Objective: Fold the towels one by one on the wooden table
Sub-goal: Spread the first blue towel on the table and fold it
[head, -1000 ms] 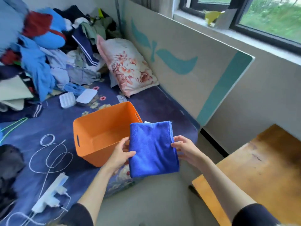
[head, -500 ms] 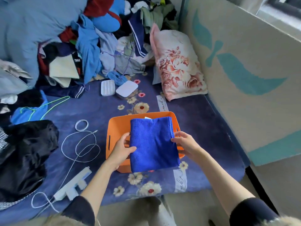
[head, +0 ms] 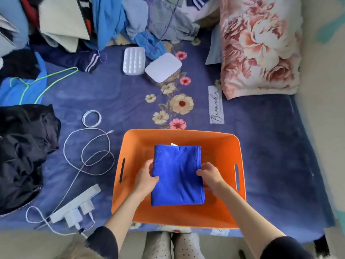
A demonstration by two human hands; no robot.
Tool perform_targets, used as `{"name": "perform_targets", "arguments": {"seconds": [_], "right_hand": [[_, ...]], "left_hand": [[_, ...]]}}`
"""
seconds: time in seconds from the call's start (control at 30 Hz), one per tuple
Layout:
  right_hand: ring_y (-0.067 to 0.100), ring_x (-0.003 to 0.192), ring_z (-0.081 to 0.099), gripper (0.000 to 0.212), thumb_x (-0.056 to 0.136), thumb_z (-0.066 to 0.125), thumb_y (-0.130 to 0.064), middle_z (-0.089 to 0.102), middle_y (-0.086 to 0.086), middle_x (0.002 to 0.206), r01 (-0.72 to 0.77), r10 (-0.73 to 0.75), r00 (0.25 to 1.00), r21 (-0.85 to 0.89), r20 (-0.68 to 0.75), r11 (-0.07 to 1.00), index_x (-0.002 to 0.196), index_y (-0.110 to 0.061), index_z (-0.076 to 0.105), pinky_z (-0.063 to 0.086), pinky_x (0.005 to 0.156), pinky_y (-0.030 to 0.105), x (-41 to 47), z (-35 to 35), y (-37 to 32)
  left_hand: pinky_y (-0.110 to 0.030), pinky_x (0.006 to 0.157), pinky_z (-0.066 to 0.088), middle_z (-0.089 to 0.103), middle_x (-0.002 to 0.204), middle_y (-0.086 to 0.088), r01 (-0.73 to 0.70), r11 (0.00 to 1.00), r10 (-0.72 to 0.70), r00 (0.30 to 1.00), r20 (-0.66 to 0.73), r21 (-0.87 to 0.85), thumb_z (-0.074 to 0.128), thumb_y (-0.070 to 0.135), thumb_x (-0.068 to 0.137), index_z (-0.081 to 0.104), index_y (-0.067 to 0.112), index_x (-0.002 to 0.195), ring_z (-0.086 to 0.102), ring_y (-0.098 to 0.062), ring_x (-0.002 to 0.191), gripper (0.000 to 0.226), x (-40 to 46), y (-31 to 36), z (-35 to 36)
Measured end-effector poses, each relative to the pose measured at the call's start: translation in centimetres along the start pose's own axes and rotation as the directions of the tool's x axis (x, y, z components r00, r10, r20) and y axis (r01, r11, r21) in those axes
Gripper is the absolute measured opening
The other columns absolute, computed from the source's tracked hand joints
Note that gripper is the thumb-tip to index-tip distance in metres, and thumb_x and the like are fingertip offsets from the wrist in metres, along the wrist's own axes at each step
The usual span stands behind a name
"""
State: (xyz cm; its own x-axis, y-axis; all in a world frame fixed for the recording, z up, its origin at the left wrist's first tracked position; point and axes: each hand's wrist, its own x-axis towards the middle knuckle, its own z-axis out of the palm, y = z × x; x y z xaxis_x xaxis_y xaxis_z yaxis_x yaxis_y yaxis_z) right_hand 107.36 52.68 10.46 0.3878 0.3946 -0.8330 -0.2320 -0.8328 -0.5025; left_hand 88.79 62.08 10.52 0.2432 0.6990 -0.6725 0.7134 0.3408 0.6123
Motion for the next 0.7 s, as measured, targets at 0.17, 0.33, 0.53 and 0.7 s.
{"name": "perform_targets", "arguments": {"seconds": [0.17, 0.33, 0.53, 0.7], "right_hand": [[0.025, 0.093, 0.056, 0.022, 0.086, 0.053, -0.007, 0.057, 0.007, 0.104, -0.086, 0.087, 0.996, -0.028, 0.006, 0.996, 0.108, -0.013, 0.05, 0.051, 0.075, 0.039, 5.8, 3.2, 2.2], [0.029, 0.093, 0.06, 0.017, 0.085, 0.053, -0.005, 0.061, 0.008, 0.101, -0.127, 0.127, 0.992, -0.009, 0.01, 0.992, 0.097, -0.016, 0.052, 0.051, 0.074, 0.039, 9.3, 6.0, 3.2], [0.031, 0.095, 0.059, 0.018, 0.083, 0.055, 0.0, 0.059, 0.005, 0.094, -0.113, 0.113, 0.993, -0.017, 0.018, 0.993, 0.094, -0.015, 0.054, 0.051, 0.081, 0.043, 12.1, 8.8, 2.3], [0.033, 0.106, 0.057, 0.03, 0.085, 0.05, -0.003, 0.062, 0.013, 0.114, -0.104, 0.102, 0.995, -0.16, -0.022, 0.982, 0.113, -0.007, 0.057, 0.047, 0.088, 0.035, 13.1, 9.6, 2.6]], "left_hand": [[-0.031, 0.087, 0.045, 0.054, 0.126, -0.01, 0.094, 0.989, -0.093, 0.996, -0.012, 0.114, 0.054, -0.002, 0.081, 0.039, 0.019, 0.137, 0.054, -0.025, 0.112, 0.062, 5.1, -3.5, 1.3], [-0.042, 0.094, 0.044, 0.052, 0.126, -0.012, 0.124, 0.943, -0.103, 0.991, -0.083, 0.309, 0.053, 0.004, 0.081, 0.036, 0.017, 0.138, 0.052, -0.033, 0.113, 0.061, 7.9, -5.0, 1.8], [-0.041, 0.078, 0.043, 0.039, 0.138, -0.014, 0.12, 0.865, -0.006, 0.974, -0.229, 0.487, 0.051, 0.003, 0.085, 0.021, 0.015, 0.144, 0.053, -0.038, 0.106, 0.067, 9.8, -4.7, 1.8], [-0.033, 0.089, 0.042, 0.019, 0.148, -0.013, -0.015, 0.718, 0.126, 0.986, -0.11, 0.696, 0.049, 0.0, 0.085, 0.008, 0.017, 0.149, 0.035, -0.03, 0.128, 0.078, 9.5, -5.6, 2.3]]}}
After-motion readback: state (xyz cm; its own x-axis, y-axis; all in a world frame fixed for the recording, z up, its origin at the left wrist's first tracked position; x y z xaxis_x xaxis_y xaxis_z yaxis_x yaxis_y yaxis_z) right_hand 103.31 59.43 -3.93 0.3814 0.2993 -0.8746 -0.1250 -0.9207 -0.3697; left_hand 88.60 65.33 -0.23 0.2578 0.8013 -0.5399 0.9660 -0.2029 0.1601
